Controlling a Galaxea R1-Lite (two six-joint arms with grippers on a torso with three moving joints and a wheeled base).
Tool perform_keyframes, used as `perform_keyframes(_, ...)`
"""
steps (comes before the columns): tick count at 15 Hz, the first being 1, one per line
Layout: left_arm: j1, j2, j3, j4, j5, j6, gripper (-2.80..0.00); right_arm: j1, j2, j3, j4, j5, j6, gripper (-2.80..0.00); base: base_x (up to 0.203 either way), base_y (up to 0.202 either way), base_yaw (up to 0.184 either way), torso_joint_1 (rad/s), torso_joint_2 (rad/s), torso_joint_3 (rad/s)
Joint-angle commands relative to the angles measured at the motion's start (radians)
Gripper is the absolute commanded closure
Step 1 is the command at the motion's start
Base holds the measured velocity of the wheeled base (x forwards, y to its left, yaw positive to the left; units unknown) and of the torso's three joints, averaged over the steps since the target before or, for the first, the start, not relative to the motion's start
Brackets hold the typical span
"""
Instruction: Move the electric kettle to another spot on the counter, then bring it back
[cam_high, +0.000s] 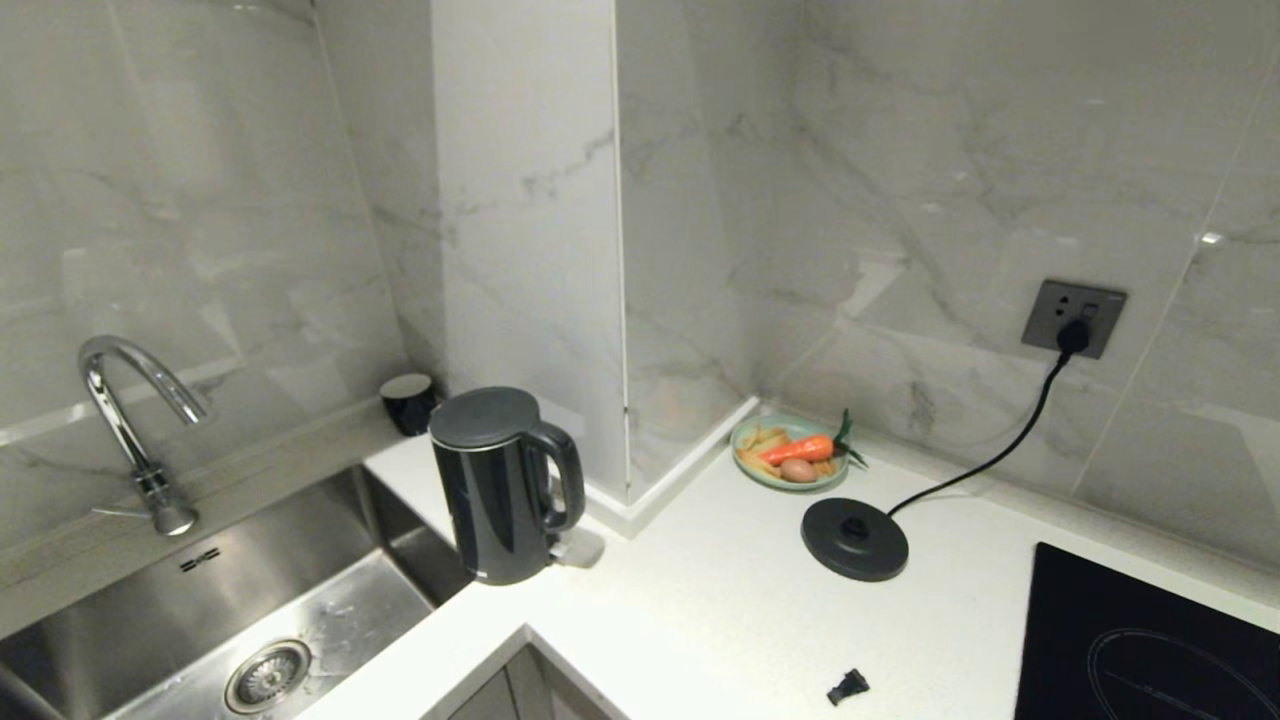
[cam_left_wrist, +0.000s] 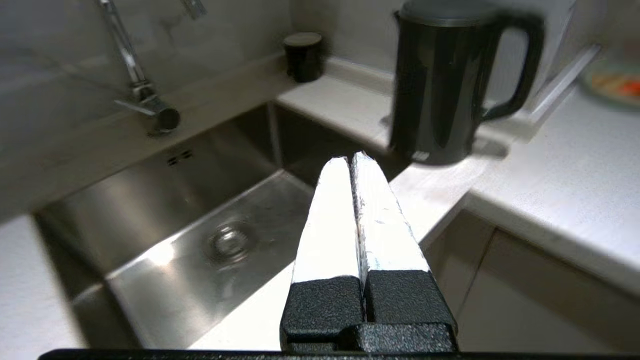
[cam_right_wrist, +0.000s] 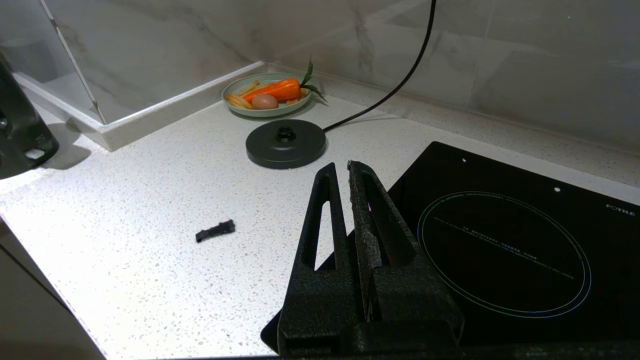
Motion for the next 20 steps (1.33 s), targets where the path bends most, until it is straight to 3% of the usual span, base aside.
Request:
perform_keyframes(1,0.000,-0.023,0.079,-0.089,-0.073,-0.134,0.00,0.000,0.000,0.000,0.000,0.000,0.001,0.00,0.000,0.000,0.000,0.000,0.00,0.000)
perform_keyframes(4,0.000,-0.022,0.086,-0.107,-0.104,-0.124,0.00,0.000,0.000,0.000,0.000,0.000,0.000,0.00,0.000,0.000,0.000,0.000,0.00,0.000)
perform_keyframes(7,0.000,-0.022,0.082,-0.102,-0.127,-0.049,0.00,0.000,0.000,0.000,0.000,0.000,0.001,0.00,0.000,0.000,0.000,0.000,0.00,0.000)
perform_keyframes(20,-0.002,-0.022,0.078,-0.091,-0.137,-0.056,0.00,0.000,0.000,0.000,0.000,0.000,-0.002,0.00,0.000,0.000,0.000,0.000,0.00,0.000)
